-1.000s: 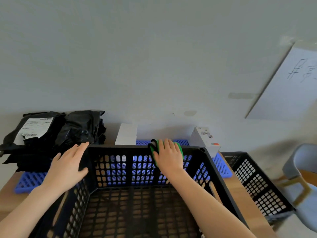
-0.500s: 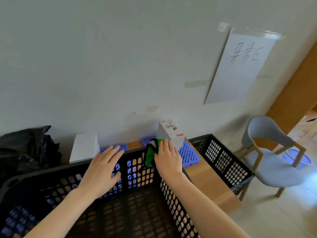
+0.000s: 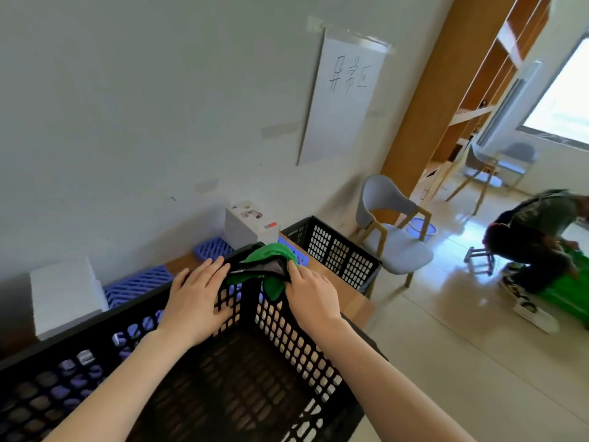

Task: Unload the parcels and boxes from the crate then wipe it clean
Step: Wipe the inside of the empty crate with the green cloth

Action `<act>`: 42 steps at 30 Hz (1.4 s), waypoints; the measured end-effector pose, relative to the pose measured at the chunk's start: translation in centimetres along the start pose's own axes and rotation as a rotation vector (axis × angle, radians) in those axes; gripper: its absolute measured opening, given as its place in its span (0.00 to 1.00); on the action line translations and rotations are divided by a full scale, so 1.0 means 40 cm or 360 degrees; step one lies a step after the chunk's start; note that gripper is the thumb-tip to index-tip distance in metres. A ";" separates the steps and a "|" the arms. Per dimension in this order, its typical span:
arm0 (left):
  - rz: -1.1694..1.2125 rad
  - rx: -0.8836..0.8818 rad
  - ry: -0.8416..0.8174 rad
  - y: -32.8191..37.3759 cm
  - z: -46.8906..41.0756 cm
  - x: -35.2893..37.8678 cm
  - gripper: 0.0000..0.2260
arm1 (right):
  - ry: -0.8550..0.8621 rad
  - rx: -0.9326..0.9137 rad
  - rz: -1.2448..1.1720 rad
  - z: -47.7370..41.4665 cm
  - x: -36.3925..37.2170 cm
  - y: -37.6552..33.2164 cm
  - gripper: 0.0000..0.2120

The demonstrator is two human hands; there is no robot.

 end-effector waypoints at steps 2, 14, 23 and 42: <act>0.0050 0.0013 0.0003 -0.001 -0.001 -0.001 0.36 | 0.0064 0.0056 -0.0019 0.030 -0.024 0.017 0.21; 0.0151 0.0160 0.0068 -0.022 0.003 0.014 0.36 | -0.0004 0.0349 0.0125 0.301 -0.092 0.137 0.21; 0.0209 0.0188 0.0130 -0.026 0.003 0.018 0.37 | 0.0550 0.0867 -0.0753 0.401 -0.278 0.220 0.17; 0.0221 0.0193 0.0179 -0.026 0.011 0.019 0.37 | -0.0211 0.0584 0.0195 0.262 -0.033 0.070 0.31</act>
Point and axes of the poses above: each hand's wrist, its own z-axis away from the middle knuckle, its own x-axis out of the palm, y = z × x, the point moved 8 cm from there along -z, towards the middle knuckle, and after that the axes turned 5 degrees about z, right-handed, at the moved point
